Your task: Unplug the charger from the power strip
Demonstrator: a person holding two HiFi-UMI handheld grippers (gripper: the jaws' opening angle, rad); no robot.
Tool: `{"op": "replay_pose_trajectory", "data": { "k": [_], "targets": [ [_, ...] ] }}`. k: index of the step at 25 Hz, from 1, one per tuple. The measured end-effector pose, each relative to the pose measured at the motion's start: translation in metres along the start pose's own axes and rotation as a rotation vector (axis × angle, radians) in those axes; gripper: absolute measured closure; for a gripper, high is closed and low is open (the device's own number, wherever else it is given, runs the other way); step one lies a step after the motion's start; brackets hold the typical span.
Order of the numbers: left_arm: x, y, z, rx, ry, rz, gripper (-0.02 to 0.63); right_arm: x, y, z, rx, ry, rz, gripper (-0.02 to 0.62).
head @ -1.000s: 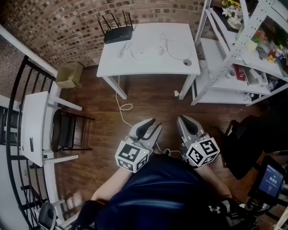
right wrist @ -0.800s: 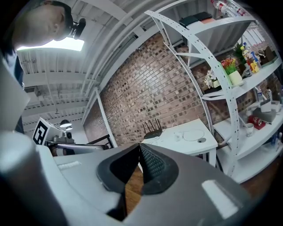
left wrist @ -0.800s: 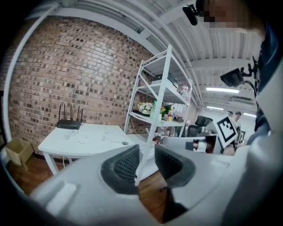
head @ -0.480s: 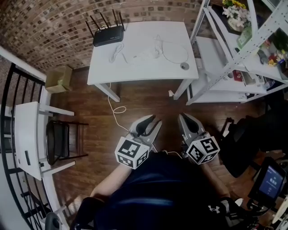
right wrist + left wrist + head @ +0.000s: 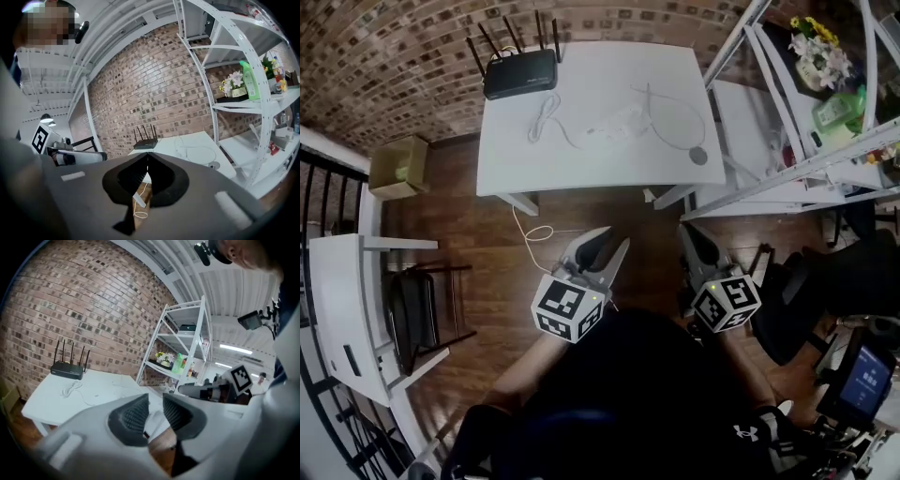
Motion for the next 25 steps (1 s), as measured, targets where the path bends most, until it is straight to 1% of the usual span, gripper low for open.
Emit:
{"op": "replay_pose_trajectory", "data": {
  "k": [6,11,14,18,20,21,24,25],
  "targets": [
    [0.047,-0.002,0.013,0.003,0.018,0.0,0.512,0.006,-0.046,0.012,0.015,0.018,-0.035,0.584],
    [0.07,-0.014,0.019,0.014,0.024,0.027,0.512,-0.009,-0.077,0.009,0.048,0.029,-0.05,0.584],
    [0.083,-0.026,0.022,0.024,0.021,0.06,0.512,-0.022,-0.096,0.009,0.059,0.028,-0.035,0.584],
    [0.098,-0.047,0.028,0.03,0.009,0.123,0.512,-0.038,-0.127,0.01,0.063,0.03,0.022,0.584],
    [0.102,-0.063,0.031,0.031,-0.018,0.167,0.512,-0.05,-0.143,0.01,0.065,0.066,0.048,0.584],
    [0.105,-0.072,0.031,0.035,-0.051,0.192,0.512,-0.058,-0.152,0.008,0.069,0.091,0.059,0.584],
    [0.118,-0.102,0.025,0.056,-0.186,0.263,0.514,-0.085,-0.179,-0.004,0.112,0.146,0.089,0.584],
    [0.123,-0.112,0.023,0.063,-0.205,0.279,0.514,-0.094,-0.189,-0.009,0.133,0.158,0.095,0.584]
  ]
}}
Point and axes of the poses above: the fingertips, and each gripper's own axes: y backward along the fingers, x to its left, z out of its top, the point moved 4 cm from there along y, backward along the fingers, and after that the axes turned 8 degrees about -z, right-handed, at the moved point
